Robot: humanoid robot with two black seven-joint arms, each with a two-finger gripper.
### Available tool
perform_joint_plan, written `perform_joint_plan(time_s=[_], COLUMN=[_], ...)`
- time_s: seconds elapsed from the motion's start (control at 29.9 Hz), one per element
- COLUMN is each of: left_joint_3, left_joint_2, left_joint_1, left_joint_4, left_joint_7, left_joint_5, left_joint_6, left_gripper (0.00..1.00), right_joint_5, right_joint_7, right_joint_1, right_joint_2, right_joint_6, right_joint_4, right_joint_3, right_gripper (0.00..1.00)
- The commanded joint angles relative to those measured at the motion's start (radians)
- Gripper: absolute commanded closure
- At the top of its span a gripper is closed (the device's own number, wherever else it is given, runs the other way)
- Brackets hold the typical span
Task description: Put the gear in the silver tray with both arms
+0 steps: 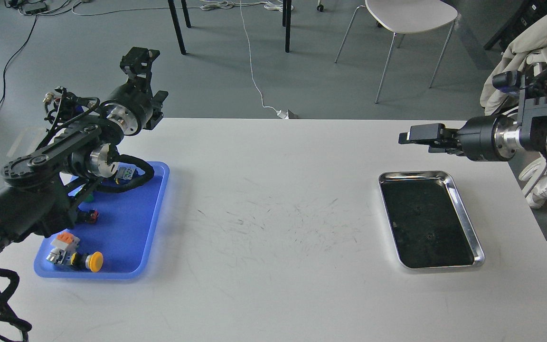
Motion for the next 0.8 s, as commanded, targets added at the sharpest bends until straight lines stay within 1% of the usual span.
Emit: perform_joint_plan(time_s=[0.0, 0.1, 0.2, 0.3, 0.37, 0.43, 0.5, 0.64, 0.7, 0.77], left_joint_3=[0.002, -0.006, -0.011, -0.014, -0.026, -0.073, -0.118, -0.158, -0.17, -0.173], left_joint_2=[0.0, -0.006, -0.037, -0.08, -0.1, -0.12, -0.129, -0.135, -0.14, -0.141], left_joint_1=[0.001, 0.002, 0.005, 0.002, 0.002, 0.002, 0.002, 0.011, 0.018, 0.025], left_joint_4=[0.004, 0.029, 0.09, 0.167, 0.214, 0.257, 0.276, 0.277, 0.277, 0.277], left_joint_7=[0.0, -0.003, -0.009, -0.01, -0.018, -0.021, -0.021, -0.026, -0.047, -0.073], left_joint_5=[0.001, -0.003, -0.011, -0.017, -0.031, -0.077, -0.123, -0.164, -0.18, -0.196], left_joint_6=[-0.002, -0.006, -0.012, -0.037, -0.072, -0.107, -0.133, -0.141, -0.155, -0.189], left_gripper=[0.02, 0.02, 0.02, 0.02, 0.02, 0.02, 0.02, 0.02, 0.02, 0.02], right_joint_5=[0.241, 0.498, 0.765, 0.948, 1.036, 1.093, 1.099, 1.099, 1.098, 1.098], right_joint_7=[0.008, 0.013, 0.013, 0.015, 0.021, 0.031, 0.038, 0.038, 0.038, 0.039], right_joint_1=[-0.02, -0.039, -0.101, -0.168, -0.228, -0.305, -0.387, -0.547, -0.625, -0.677], right_joint_2=[-0.002, 0.012, 0.047, 0.117, 0.151, 0.171, 0.2, 0.23, 0.23, 0.231], right_joint_6=[-0.027, -0.045, -0.045, -0.035, -0.023, 0.0, 0.0, 0.0, 0.0, 0.0], right_joint_4=[-0.088, -0.22, -0.375, -0.492, -0.529, -0.52, -0.491, -0.342, -0.25, -0.17], right_joint_3=[0.103, 0.18, 0.235, 0.281, 0.33, 0.415, 0.508, 0.689, 0.764, 0.83], right_gripper=[0.09, 0.09, 0.08, 0.08, 0.08, 0.08, 0.08, 0.06, 0.05, 0.03])
